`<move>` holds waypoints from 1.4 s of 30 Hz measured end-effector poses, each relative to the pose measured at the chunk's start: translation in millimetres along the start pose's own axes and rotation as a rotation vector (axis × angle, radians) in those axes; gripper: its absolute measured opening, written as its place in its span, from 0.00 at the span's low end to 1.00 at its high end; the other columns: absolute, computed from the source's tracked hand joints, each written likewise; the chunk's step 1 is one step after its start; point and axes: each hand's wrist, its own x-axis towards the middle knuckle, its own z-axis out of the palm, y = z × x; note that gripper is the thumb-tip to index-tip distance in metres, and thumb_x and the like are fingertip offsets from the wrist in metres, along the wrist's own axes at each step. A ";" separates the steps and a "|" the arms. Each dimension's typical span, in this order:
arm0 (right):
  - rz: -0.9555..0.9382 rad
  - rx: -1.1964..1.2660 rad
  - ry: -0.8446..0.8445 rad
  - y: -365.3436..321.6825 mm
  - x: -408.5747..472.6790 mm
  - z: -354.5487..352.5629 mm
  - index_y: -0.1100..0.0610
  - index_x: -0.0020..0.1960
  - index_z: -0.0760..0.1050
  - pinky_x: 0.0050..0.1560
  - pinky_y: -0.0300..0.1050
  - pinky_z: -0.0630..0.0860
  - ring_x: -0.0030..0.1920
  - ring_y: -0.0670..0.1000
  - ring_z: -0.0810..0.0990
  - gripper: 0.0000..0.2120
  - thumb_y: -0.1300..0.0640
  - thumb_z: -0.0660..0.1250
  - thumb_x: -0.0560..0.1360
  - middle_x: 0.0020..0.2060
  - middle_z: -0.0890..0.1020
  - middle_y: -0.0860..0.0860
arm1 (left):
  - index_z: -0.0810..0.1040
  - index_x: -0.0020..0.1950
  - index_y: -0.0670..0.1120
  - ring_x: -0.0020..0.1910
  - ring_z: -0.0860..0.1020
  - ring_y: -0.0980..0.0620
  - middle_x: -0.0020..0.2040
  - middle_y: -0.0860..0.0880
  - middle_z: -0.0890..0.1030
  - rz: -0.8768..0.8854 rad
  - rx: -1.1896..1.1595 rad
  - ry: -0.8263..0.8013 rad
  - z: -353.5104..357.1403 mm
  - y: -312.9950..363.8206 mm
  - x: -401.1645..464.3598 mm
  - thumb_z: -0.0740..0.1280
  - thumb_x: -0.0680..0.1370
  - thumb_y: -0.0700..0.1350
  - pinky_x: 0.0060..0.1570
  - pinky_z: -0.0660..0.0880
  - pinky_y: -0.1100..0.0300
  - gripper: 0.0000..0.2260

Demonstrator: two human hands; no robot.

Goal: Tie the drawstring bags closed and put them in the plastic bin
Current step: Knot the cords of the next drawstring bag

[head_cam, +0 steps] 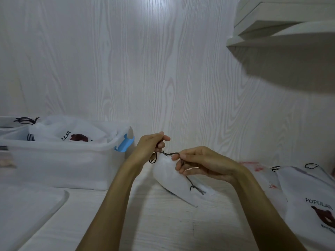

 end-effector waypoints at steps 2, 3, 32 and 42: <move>-0.035 -0.044 0.033 2.6 -1.1 -3.4 0.58 0.54 0.80 0.40 0.34 0.75 0.40 0.44 0.80 0.10 0.56 0.62 0.78 0.42 0.84 0.50 | 0.81 0.45 0.48 0.26 0.66 0.61 0.28 0.56 0.71 0.021 0.036 -0.030 -2.1 1.1 -0.9 0.58 0.82 0.49 0.28 0.61 0.69 0.13; -0.049 -0.079 0.070 3.1 -1.6 -3.8 0.56 0.53 0.81 0.38 0.33 0.73 0.38 0.43 0.78 0.10 0.54 0.64 0.77 0.42 0.84 0.49 | 0.82 0.45 0.49 0.26 0.67 0.62 0.29 0.56 0.71 0.037 0.059 -0.047 -2.7 1.6 -1.4 0.59 0.81 0.50 0.27 0.61 0.70 0.13; -0.230 -0.048 0.522 -1.2 13.1 14.2 0.56 0.41 0.84 0.38 0.27 0.75 0.39 0.39 0.83 0.01 0.59 0.74 0.70 0.37 0.85 0.45 | 0.82 0.55 0.43 0.40 0.80 0.67 0.40 0.57 0.84 0.222 0.291 -0.279 13.3 -3.4 -7.5 0.65 0.79 0.41 0.42 0.72 0.75 0.09; -0.223 -0.540 0.741 -19.3 4.1 14.8 0.49 0.39 0.84 0.34 0.35 0.73 0.29 0.39 0.77 0.10 0.43 0.70 0.71 0.28 0.82 0.47 | 0.83 0.48 0.37 0.45 0.81 0.56 0.46 0.49 0.85 0.141 0.244 -0.280 8.3 -6.9 -5.1 0.65 0.79 0.46 0.49 0.72 0.69 0.14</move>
